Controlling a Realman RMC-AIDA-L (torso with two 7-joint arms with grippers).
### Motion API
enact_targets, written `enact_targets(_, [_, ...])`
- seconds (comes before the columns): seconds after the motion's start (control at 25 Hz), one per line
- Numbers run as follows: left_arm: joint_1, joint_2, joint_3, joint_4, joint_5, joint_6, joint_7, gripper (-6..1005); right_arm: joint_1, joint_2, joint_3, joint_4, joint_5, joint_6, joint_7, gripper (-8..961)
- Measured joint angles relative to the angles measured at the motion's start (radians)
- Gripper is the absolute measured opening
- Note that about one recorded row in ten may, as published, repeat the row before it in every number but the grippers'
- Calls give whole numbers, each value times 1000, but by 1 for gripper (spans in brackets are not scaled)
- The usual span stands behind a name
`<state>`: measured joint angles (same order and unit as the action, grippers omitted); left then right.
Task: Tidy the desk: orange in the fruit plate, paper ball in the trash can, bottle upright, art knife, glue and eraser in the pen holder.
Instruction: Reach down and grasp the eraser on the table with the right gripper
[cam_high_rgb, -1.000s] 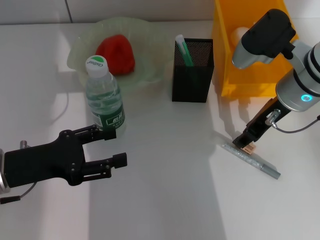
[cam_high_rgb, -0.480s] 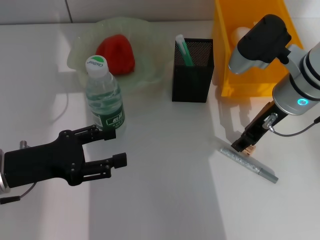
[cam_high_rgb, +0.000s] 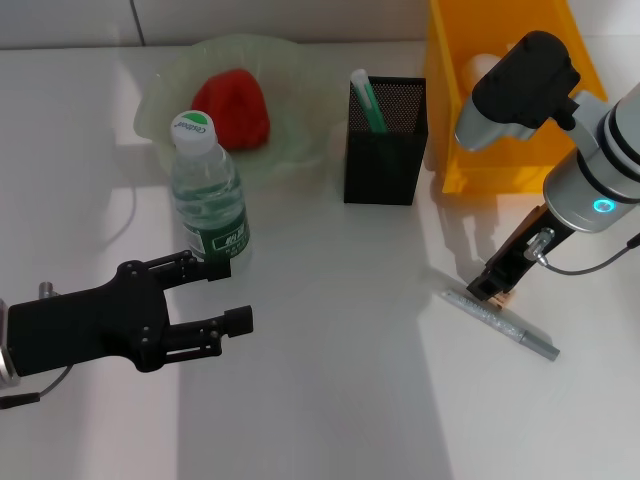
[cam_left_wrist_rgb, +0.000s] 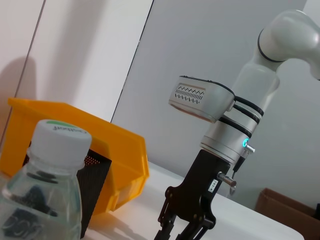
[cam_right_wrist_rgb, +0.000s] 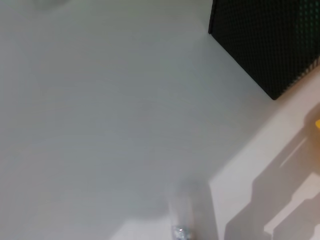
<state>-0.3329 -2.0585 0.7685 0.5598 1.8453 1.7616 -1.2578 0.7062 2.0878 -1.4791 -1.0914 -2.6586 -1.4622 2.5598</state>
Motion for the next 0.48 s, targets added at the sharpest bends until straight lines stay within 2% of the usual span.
enact_targets(0.48, [-1,0,0,-2,0,-4,0,787,-6,0,-38,-18,-2,2,24,291])
